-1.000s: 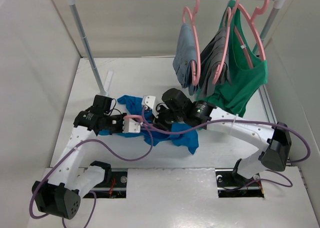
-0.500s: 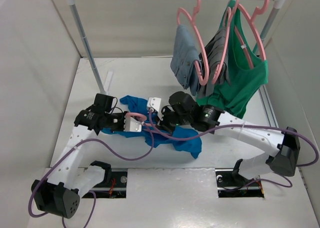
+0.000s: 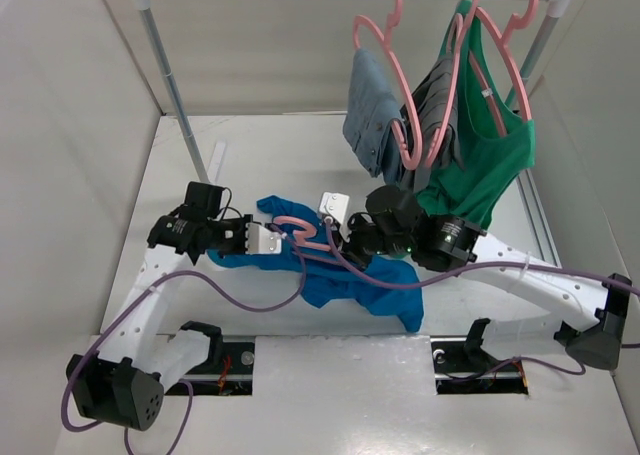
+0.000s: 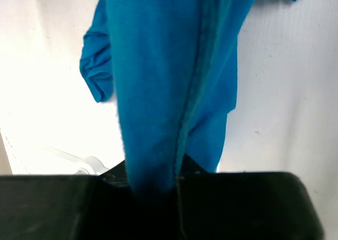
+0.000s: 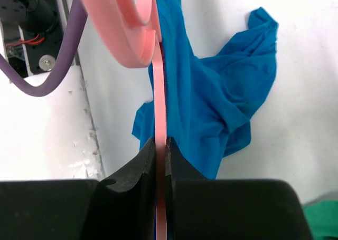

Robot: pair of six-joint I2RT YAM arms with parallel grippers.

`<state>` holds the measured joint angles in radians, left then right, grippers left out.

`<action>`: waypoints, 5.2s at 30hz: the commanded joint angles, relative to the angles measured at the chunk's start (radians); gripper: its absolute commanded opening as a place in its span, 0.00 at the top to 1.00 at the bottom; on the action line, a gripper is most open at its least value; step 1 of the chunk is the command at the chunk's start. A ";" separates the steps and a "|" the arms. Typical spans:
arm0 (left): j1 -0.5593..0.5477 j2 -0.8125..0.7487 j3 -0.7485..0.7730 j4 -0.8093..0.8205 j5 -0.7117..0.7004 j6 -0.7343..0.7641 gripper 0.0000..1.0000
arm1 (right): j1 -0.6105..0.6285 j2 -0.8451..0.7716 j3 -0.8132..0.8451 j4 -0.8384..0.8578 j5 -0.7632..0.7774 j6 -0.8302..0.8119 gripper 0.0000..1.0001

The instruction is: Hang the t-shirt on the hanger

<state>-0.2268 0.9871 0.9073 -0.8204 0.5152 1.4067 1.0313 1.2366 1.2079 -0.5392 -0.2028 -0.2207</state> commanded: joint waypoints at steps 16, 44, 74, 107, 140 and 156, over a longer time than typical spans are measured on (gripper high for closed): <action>0.142 0.088 0.146 -0.137 0.013 0.098 0.76 | -0.002 -0.186 0.082 -0.166 0.013 0.026 1.00; 0.185 0.024 0.483 -0.037 0.332 -0.241 0.33 | -0.002 -0.040 0.616 -0.375 -0.052 0.078 1.00; 0.293 0.085 0.321 0.169 0.144 -0.272 0.87 | -0.002 -0.269 0.314 -0.458 -0.003 0.198 1.00; 0.293 -0.202 0.137 0.699 -0.333 -1.169 0.00 | 0.064 0.006 0.564 -0.252 0.269 0.400 1.00; 0.293 -0.352 0.176 0.426 0.628 -1.138 0.03 | 0.118 0.328 0.621 0.525 0.957 0.522 1.00; 0.241 -0.213 0.165 0.386 0.311 -1.101 0.00 | 0.139 0.644 0.765 0.525 1.069 0.744 1.00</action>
<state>0.0288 0.7486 1.0794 -0.4530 0.9195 0.2905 1.1606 1.8942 1.8862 -0.1226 0.8173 0.4831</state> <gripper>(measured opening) 0.997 0.106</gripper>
